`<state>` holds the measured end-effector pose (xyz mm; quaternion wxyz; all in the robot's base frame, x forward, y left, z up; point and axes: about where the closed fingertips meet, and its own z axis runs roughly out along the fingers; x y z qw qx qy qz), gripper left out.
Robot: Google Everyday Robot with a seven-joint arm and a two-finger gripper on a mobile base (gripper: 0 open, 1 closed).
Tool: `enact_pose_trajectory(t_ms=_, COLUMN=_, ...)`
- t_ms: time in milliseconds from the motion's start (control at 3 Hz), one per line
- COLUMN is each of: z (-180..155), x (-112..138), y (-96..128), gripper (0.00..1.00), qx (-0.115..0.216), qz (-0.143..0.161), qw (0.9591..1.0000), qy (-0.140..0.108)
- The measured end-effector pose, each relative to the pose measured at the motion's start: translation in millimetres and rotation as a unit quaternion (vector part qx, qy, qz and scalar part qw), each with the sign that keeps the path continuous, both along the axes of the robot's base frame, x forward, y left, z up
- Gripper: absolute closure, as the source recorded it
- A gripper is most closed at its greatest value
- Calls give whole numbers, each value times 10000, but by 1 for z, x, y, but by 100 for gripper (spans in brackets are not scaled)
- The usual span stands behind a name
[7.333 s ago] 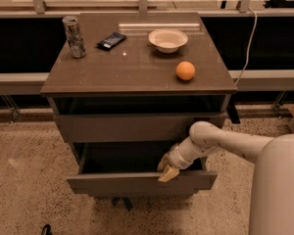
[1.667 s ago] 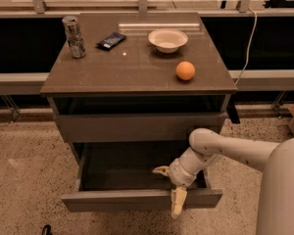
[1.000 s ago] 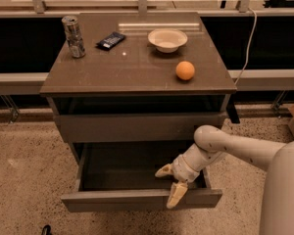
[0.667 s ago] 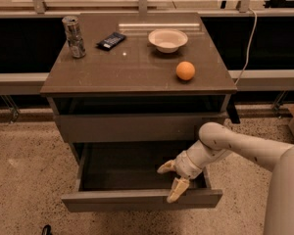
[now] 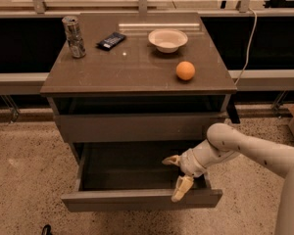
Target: Open middle drawer
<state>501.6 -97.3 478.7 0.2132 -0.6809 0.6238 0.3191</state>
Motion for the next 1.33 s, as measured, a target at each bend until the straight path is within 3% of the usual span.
enact_pose_trajectory(t_ms=667, z=-1, x=26, y=-3, gripper=59, qx=89, qz=-435, qw=9987, qy=-245)
enact_pose_trajectory(t_ms=1000, z=-12, x=28, y=0, gripper=83, qx=-52, qz=-328, qw=9983, qy=-480)
enact_pose_trajectory(t_ms=1333, z=-37, x=27, y=12, gripper=100, qx=-235, qz=161, qw=9962, qy=-819)
